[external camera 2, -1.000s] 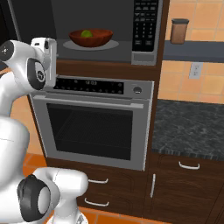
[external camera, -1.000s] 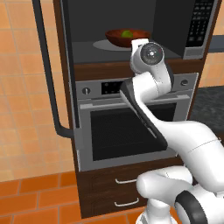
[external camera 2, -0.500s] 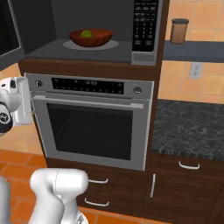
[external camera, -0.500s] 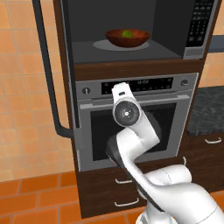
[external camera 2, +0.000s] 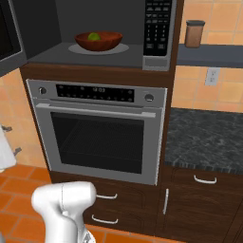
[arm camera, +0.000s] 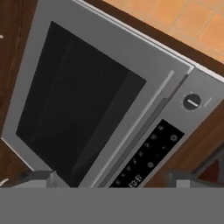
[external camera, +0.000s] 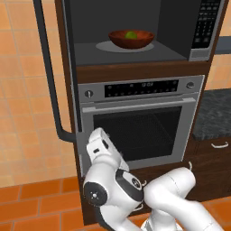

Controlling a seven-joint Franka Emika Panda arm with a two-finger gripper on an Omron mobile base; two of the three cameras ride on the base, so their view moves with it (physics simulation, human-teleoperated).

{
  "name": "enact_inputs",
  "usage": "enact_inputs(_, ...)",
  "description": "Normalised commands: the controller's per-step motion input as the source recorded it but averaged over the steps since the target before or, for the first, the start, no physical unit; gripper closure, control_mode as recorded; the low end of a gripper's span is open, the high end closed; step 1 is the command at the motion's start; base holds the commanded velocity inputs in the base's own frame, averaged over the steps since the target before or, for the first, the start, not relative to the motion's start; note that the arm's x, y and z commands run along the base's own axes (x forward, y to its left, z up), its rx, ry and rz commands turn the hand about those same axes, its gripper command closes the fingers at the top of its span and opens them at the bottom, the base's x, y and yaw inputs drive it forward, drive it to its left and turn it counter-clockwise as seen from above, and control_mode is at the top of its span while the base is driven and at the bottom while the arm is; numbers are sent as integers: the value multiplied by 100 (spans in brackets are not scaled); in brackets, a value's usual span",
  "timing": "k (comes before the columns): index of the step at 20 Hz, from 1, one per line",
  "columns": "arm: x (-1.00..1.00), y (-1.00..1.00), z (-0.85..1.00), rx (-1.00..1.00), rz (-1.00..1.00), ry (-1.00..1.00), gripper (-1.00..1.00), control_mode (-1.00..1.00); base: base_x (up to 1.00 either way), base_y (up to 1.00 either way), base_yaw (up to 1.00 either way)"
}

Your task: Pick the lime from the sink and place it in the bowl. Then pick the bowl and place it in the microwave. Then close the microwave door and press the start button.

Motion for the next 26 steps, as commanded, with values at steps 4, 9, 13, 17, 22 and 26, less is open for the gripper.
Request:
enact_inputs(4, -2, 100, -15, -31, -8, -13, -100, -100, 0, 0, 0)
enact_inputs(9, -2, 100, 24, -18, -16, -15, -100, -100, 0, 0, 0)
enact_inputs(13, -33, 100, 35, -13, -23, -18, -100, -100, 0, 0, 0)
enact_inputs(17, -46, 100, 35, -8, -29, -20, -100, -100, 0, 0, 0)
enact_inputs(22, -17, 97, 5, -2, -27, -9, -100, -100, 0, 0, 0)
enact_inputs(26, -10, 69, 32, -1, -25, -12, -100, -100, 0, 0, 0)
